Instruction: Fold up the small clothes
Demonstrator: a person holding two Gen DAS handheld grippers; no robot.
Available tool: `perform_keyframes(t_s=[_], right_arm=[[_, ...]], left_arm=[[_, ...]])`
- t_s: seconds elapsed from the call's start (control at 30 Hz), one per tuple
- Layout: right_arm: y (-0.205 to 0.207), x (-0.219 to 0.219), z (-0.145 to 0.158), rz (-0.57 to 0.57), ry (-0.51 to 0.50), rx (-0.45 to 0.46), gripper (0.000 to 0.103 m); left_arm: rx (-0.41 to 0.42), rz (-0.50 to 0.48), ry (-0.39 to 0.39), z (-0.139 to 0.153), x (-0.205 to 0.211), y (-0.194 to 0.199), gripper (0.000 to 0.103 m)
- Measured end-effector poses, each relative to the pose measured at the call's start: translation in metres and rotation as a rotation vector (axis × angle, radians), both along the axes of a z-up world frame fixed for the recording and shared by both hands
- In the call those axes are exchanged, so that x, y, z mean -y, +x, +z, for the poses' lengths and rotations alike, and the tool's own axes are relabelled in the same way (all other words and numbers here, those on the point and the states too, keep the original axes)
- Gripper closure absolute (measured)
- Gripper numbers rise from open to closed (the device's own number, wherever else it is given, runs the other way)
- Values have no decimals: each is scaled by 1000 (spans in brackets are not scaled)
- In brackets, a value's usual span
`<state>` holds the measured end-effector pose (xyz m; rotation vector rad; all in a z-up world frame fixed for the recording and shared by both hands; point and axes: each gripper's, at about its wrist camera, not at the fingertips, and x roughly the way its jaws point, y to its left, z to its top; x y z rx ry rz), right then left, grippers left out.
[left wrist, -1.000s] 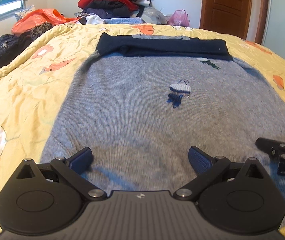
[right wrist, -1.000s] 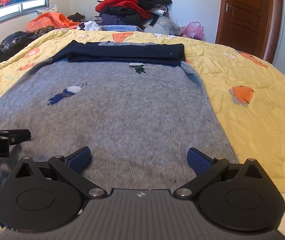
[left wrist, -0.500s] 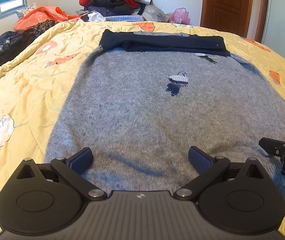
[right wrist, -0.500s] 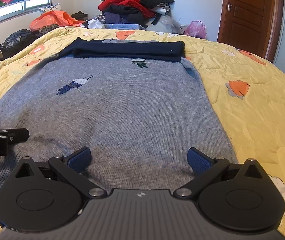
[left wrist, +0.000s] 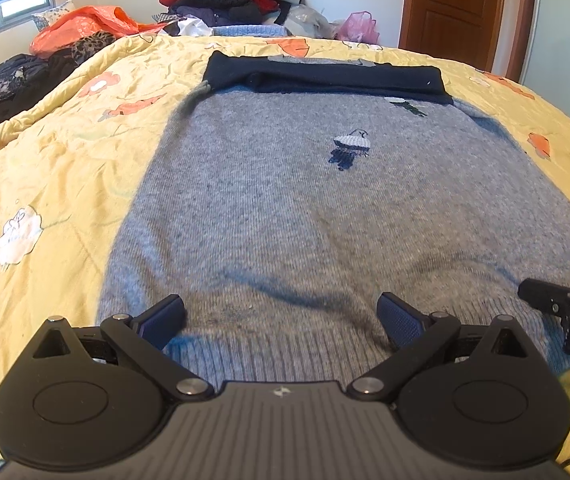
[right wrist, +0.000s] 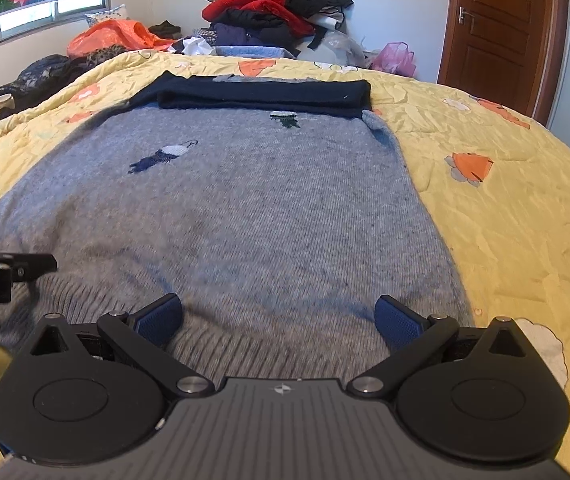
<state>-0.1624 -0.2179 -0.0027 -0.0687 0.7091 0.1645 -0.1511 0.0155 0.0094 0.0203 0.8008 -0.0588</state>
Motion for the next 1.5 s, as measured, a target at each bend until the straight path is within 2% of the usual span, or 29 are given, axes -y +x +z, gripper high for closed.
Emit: perform_keyframes(t_s=[0.47,0.8,1.13,1.27,1.5], right_arm=[[-7,0,4,13,0,-5,0],[3,-8,18,56,30,27,0],[14,-8,3,71,12,-19,0],[12,0,4,74,15,-13,0],[10,26,7,36,71,-20,0]], left_arm=[[-6,-1,24,4,-1,-11,0],[-47,5,0,13,0,-5,0],[-78,-9,7,6,-1,0,0],[-79,4,-24,11,-17,-4,0],[-96,49,-138,12,-60,-6,0]])
